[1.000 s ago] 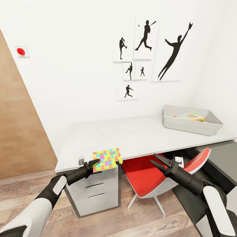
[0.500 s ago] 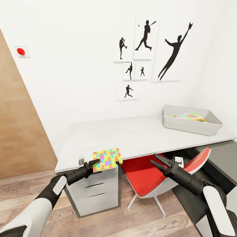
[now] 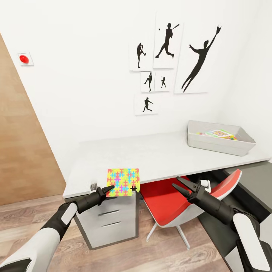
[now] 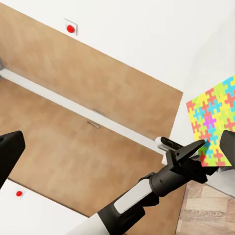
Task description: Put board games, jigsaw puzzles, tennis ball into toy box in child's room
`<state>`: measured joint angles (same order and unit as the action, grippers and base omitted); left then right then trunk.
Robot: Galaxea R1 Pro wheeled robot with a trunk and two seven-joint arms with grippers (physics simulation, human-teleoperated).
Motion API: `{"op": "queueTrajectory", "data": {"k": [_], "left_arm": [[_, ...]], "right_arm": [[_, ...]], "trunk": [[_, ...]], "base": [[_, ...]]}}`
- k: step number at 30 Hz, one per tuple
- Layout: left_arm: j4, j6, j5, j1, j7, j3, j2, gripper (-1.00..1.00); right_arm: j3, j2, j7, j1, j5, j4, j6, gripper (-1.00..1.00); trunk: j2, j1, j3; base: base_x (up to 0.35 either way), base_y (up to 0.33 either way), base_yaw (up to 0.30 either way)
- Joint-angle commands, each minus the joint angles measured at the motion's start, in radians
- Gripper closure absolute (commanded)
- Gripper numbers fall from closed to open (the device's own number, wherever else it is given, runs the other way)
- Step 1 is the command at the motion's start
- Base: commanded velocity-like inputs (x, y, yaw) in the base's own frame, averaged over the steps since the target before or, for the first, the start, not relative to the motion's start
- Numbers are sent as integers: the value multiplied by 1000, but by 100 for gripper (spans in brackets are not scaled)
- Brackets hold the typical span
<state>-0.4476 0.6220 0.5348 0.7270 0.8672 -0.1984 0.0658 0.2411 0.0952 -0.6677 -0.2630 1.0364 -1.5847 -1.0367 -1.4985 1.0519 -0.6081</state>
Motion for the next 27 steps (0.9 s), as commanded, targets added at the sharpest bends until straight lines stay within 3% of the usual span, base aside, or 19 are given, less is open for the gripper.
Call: {"op": "queueTrajectory", "data": {"k": [1, 27], "left_arm": [[-19, 4, 25, 2, 1, -15, 0, 100], [-19, 2, 24, 2, 1, -13, -1, 100]], "right_arm": [[1, 0, -6, -1, -4, 0, -5, -100], [1, 0, -5, -1, -4, 0, -5, -100]], "trunk": [[0, 0, -1], [0, 0, -1]], "base": [[0, 0, 0], [-6, 0, 0]]}}
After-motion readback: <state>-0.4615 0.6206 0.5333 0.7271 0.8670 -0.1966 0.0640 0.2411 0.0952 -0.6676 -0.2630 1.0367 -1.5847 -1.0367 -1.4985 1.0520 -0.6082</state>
